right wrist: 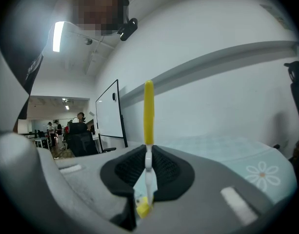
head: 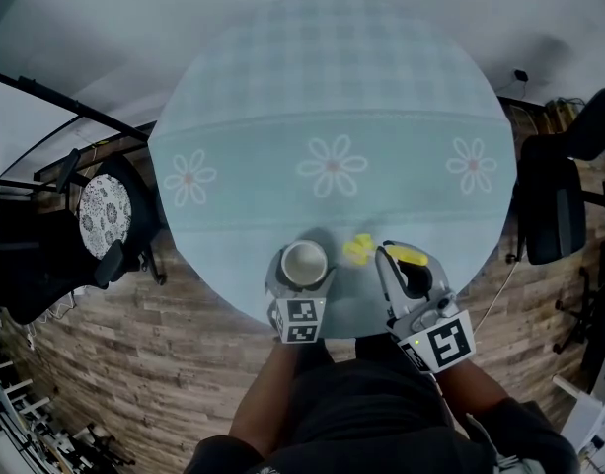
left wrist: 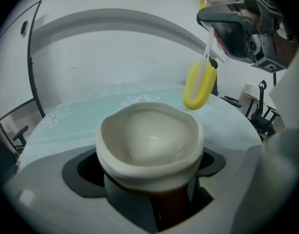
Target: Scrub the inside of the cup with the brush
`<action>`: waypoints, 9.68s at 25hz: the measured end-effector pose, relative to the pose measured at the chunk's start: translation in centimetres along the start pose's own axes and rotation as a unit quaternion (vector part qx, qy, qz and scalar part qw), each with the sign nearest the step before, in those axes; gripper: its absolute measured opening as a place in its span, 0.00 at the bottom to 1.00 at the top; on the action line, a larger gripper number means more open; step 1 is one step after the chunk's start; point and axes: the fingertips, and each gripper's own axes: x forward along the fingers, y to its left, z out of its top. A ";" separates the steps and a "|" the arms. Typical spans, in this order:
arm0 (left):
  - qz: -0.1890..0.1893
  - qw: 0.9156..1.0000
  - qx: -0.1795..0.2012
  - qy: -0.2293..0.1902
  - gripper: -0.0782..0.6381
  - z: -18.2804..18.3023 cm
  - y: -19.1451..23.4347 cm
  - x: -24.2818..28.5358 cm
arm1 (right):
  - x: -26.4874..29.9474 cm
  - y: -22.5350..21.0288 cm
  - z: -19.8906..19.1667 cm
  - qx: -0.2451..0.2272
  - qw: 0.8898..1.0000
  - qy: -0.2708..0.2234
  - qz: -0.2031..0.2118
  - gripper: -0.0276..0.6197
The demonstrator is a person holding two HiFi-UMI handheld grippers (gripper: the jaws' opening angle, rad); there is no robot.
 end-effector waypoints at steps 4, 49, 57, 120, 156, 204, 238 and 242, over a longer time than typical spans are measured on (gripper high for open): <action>-0.006 1.000 0.011 -0.017 0.86 0.6 -0.3 -0.7 | -0.5 0.1 0.2 -0.004 1.000 -0.002 -0.007 0.10; 0.061 0.933 0.121 -0.334 0.86 26.7 1.5 -25.3 | -16.8 22.2 28.7 -0.160 0.927 -0.318 0.115 0.10; 0.064 0.928 0.136 -0.341 0.86 27.0 0.4 -26.0 | -13.8 23.1 26.4 -0.181 0.932 -0.280 0.140 0.10; 0.059 0.923 0.171 -0.340 0.86 26.4 -1.7 -27.8 | -12.8 25.3 24.1 -0.216 0.930 -0.254 0.153 0.10; 0.043 0.964 0.073 -0.251 0.86 21.9 4.2 -19.4 | -9.5 17.3 23.9 -0.205 0.946 -0.245 0.045 0.10; -0.010 0.999 0.011 -0.049 0.86 0.3 -1.0 -0.5 | -2.5 1.7 1.3 -0.077 0.996 -0.048 -0.019 0.10; 0.003 0.985 0.006 -0.173 0.65 14.0 2.1 -20.1 | -9.3 11.1 18.0 -0.153 0.971 -0.185 -0.012 0.10; 0.036 0.977 0.010 -0.210 0.40 16.6 3.5 -24.1 | -9.4 12.7 19.0 -0.148 0.971 -0.187 -0.006 0.10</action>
